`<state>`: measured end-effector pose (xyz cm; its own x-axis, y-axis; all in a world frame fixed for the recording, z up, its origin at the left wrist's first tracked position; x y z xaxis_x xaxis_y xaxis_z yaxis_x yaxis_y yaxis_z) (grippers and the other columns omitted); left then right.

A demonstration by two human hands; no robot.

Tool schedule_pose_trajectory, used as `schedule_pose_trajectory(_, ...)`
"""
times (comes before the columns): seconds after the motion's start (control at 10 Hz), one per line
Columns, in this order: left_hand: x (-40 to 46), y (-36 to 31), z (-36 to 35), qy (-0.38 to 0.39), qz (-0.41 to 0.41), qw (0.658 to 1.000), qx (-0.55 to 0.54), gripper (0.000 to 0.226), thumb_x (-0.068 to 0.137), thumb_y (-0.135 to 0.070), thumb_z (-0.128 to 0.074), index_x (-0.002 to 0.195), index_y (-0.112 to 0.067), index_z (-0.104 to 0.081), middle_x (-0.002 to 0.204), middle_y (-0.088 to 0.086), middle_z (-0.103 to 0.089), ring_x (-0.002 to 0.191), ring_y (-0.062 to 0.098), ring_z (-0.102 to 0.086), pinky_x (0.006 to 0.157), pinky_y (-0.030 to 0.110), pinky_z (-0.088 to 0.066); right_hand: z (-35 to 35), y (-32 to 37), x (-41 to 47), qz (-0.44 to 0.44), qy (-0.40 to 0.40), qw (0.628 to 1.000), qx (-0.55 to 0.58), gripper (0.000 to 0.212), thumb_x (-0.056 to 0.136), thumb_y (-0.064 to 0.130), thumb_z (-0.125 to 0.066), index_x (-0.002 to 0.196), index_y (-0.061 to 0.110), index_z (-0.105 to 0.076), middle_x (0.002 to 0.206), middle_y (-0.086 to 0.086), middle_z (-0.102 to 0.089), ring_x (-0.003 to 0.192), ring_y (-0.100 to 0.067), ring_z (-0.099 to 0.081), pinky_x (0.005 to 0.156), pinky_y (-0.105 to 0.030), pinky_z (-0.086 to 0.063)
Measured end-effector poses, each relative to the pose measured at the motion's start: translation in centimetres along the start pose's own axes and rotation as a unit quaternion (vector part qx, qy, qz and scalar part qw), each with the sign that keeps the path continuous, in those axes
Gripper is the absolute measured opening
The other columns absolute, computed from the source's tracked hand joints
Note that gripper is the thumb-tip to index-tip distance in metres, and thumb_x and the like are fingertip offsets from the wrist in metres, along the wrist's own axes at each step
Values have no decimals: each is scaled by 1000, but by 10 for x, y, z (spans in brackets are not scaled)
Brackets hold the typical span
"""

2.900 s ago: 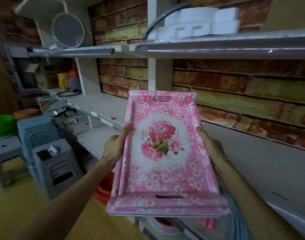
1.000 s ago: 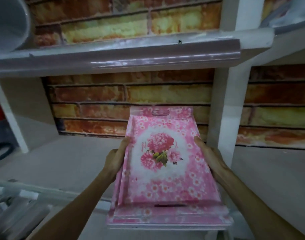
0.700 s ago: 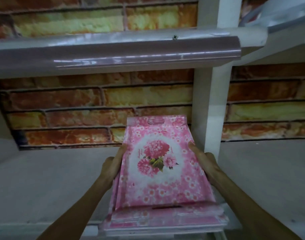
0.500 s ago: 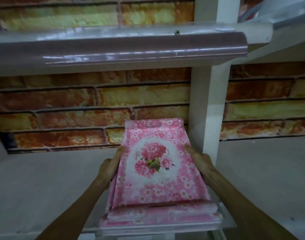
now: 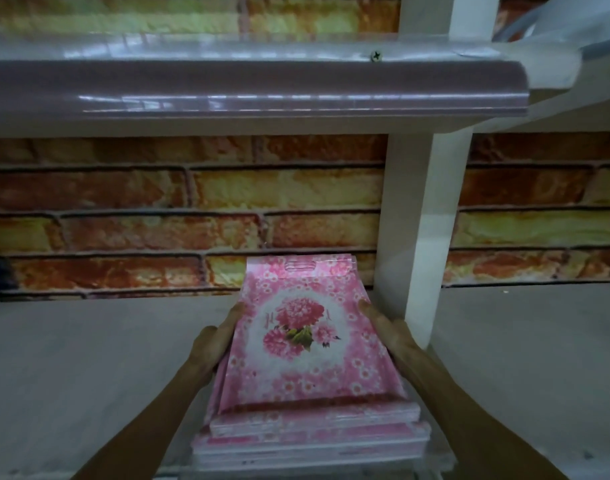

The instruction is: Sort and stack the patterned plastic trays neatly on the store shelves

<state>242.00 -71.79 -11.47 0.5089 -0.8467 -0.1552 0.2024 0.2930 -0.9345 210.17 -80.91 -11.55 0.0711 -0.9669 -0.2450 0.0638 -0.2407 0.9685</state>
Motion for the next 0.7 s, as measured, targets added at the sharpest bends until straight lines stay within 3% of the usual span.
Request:
schedule_pose_trajectory(0.1,2,5,-1,2,11,1000,0,100,54,-94,-50,96,-7,-74,98,15,-74,87,31,-69,91,46,-55,-1,-2,1,1,-4,1000,-9,61,61,67,-77,88,15,-58,84,-8,-74,75,-28,-73,68,-36,-58)
schedule_pose_trajectory(0.3,-1,-2,2,29,11,998,62,102,54,-99,-39,91,-12,-77,94,13,-75,84,30,-71,85,42,-58,1,2,-4,-11,5,997,-70,70,65,73,-68,95,10,-68,93,-11,-76,85,-32,-73,91,-47,-56)
schedule_pose_trajectory(0.4,-9,-14,9,49,-3,988,144,106,54,-100,-24,80,-13,-77,81,11,-76,75,27,-71,63,30,-55,2,10,-10,-11,5,992,-126,71,68,80,-59,92,14,-68,93,-9,-73,86,-29,-71,85,-41,-56)
schedule_pose_trajectory(0.5,-21,-22,17,45,-36,984,171,97,62,-95,-20,79,-17,-75,79,6,-74,70,23,-70,54,25,-51,5,16,-23,-13,22,991,-135,65,72,78,-56,89,16,-68,84,-3,-75,74,-20,-71,59,-27,-51)
schedule_pose_trajectory(0.6,-33,-26,24,21,-75,984,161,74,75,-85,-36,88,-19,-67,82,3,-72,69,22,-71,48,25,-53,4,13,-34,8,24,991,-130,60,79,71,-56,91,13,-69,95,-8,-76,76,-21,-72,65,-29,-55)
schedule_pose_trajectory(0.7,-51,-28,32,-3,-117,986,122,49,84,-66,-54,104,-22,-60,88,-1,-69,74,21,-70,47,26,-55,6,15,-50,63,-22,982,-178,56,81,70,-54,86,16,-68,97,-11,-74,87,-28,-71,87,-40,-57)
Point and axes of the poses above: each hand's wrist, its own x-axis towards the middle knuckle, its own z-axis out of the back of the hand, y = z × x, the point moved 2 cm from there along x, towards the middle knuckle
